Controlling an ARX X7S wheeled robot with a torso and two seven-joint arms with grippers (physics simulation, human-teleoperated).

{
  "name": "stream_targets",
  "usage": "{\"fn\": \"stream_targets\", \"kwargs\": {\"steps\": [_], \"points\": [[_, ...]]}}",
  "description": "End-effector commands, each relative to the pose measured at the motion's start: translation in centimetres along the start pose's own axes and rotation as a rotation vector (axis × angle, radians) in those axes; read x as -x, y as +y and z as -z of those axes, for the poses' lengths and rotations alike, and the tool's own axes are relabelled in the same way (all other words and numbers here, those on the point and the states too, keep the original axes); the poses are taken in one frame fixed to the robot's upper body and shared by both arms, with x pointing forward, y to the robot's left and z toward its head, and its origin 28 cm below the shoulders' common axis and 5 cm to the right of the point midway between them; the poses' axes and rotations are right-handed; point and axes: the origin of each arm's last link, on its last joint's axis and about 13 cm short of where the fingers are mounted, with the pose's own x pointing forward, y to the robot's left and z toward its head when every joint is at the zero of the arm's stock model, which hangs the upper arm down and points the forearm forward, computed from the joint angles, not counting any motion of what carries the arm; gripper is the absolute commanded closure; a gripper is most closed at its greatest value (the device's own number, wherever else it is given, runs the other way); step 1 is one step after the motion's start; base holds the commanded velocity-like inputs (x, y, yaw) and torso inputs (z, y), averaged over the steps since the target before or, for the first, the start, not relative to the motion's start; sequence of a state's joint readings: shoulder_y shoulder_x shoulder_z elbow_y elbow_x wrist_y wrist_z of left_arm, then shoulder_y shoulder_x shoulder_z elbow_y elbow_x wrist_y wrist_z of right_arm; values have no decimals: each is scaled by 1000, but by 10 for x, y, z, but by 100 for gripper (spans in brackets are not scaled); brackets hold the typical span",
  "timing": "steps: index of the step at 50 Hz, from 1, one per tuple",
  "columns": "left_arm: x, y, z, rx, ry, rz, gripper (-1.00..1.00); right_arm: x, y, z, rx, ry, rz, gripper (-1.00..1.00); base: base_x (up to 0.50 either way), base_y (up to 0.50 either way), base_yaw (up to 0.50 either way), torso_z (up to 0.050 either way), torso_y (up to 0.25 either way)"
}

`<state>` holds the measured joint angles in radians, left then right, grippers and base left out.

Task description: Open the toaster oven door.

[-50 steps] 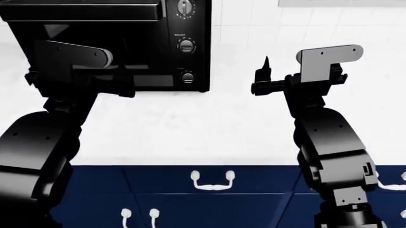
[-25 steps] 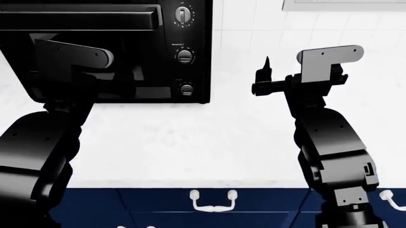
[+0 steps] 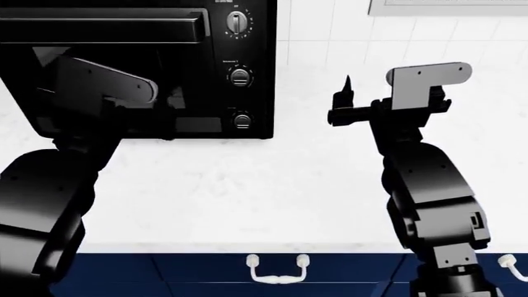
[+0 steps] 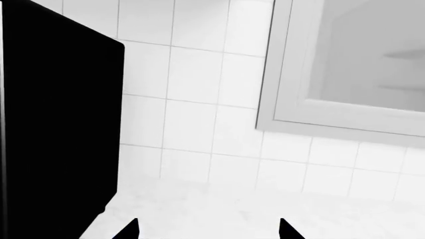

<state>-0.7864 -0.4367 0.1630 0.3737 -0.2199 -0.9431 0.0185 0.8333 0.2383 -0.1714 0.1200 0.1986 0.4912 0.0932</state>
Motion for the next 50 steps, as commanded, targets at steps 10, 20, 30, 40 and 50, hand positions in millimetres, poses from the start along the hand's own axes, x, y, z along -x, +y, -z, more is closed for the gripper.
{"fn": "stream_targets", "kwargs": {"steps": [10,20,30,40,50], "points": [[20,36,-36,-512,17,65,-100,-2,1,5,-6,6,-4,-100,0,0,0,0,0],[25,47,-50,-810,24,181,-100,-2,1,7,-10,6,-4,-100,0,0,0,0,0],[22,49,-56,-971,26,219,-100,-2,1,9,-10,9,-4,-100,0,0,0,0,0],[9,60,-54,-1057,36,223,-100,-1,0,11,-9,14,0,-100,0,0,0,0,0],[-4,76,-60,-1086,58,155,-100,-4,-1,11,-3,18,2,-100,0,0,0,0,0]]}}
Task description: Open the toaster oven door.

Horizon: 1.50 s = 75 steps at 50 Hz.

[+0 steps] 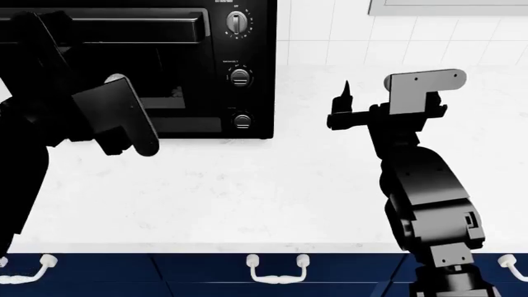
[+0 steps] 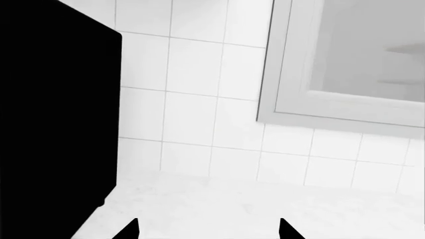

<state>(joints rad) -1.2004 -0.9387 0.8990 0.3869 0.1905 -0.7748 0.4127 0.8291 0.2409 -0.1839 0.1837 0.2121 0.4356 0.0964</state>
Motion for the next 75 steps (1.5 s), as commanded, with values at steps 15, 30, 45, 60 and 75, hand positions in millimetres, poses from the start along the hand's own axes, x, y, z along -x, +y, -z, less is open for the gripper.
{"fn": "stream_targets", "kwargs": {"steps": [15,30,45,60,75], "points": [[-14,35,16,-86,66,-58,-100,-1,-2,-2,9,1,7,-100,0,0,0,0,0],[-34,33,17,-84,29,-52,-100,-1,-4,-1,16,3,19,-100,0,0,0,0,0],[-52,36,19,-48,14,-61,-100,-3,-5,-1,17,3,23,-100,0,0,0,0,0],[-65,40,18,-53,13,-47,-100,-3,-6,-3,17,2,26,-100,0,0,0,0,0],[-68,38,16,-70,7,-30,100,-3,-7,-1,17,3,29,-100,0,0,0,0,0]]}}
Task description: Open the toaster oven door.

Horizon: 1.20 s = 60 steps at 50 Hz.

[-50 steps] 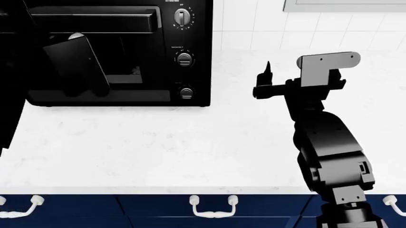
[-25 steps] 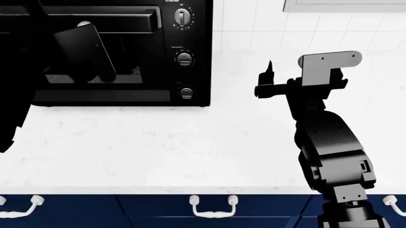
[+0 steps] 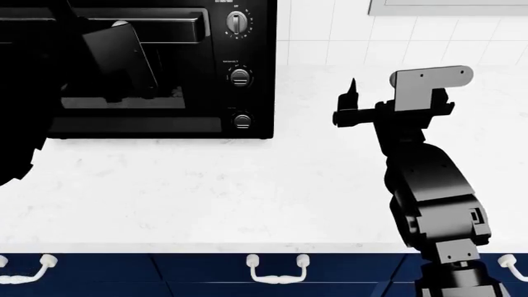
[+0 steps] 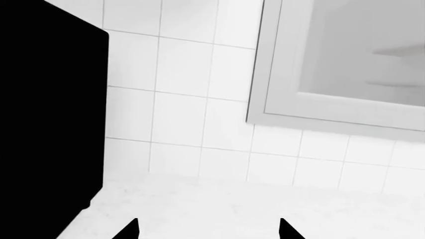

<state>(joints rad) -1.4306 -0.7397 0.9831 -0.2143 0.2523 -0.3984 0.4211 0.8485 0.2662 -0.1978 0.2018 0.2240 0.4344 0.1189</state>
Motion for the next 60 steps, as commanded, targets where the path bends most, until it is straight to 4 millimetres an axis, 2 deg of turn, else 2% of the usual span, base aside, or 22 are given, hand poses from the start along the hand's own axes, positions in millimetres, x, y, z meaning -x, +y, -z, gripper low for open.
{"fn": "stream_targets", "kwargs": {"steps": [1,27,46,60], "points": [[-3,0,0,-10,-3,10,100,0,0,1,-1,1,1,-100,0,0,0,0,0],[1,0,-3,-48,-34,7,100,-2,-1,4,-4,5,0,-100,0,0,0,0,1],[36,1,-7,-96,-76,17,100,0,-1,2,-14,-2,-1,-100,0,0,-1,0,1],[62,-9,-11,-83,-117,20,100,1,-1,3,-20,-2,-2,-100,0,-1,-1,0,1]]}}
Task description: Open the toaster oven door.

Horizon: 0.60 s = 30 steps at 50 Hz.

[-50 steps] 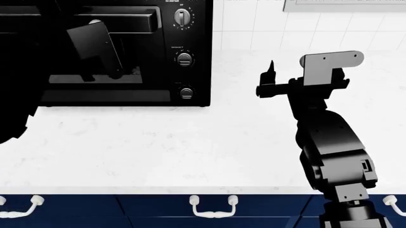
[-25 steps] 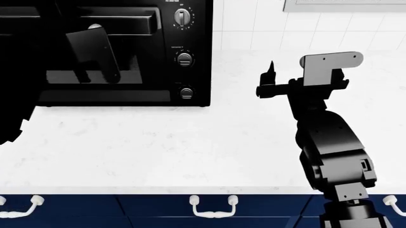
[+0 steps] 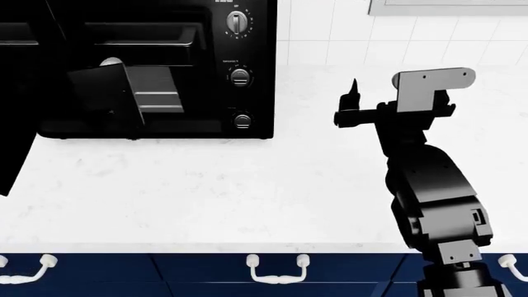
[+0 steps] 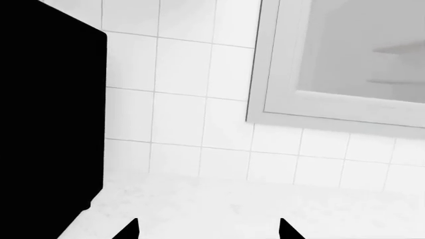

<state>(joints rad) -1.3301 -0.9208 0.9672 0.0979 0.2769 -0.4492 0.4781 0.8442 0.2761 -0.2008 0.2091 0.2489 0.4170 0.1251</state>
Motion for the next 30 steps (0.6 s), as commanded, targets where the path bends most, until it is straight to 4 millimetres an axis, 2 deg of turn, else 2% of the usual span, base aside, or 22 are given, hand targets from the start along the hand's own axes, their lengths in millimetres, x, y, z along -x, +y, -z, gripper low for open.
{"fn": "stream_targets", "kwargs": {"steps": [1,30], "points": [[22,-1,-12,19,-76,-31,100,0,1,1,-6,0,-4,-100,0,0,0,0,10],[79,-22,-23,14,-117,12,100,2,5,-4,-8,-11,-19,-100,0,-1,-1,0,3]]}}
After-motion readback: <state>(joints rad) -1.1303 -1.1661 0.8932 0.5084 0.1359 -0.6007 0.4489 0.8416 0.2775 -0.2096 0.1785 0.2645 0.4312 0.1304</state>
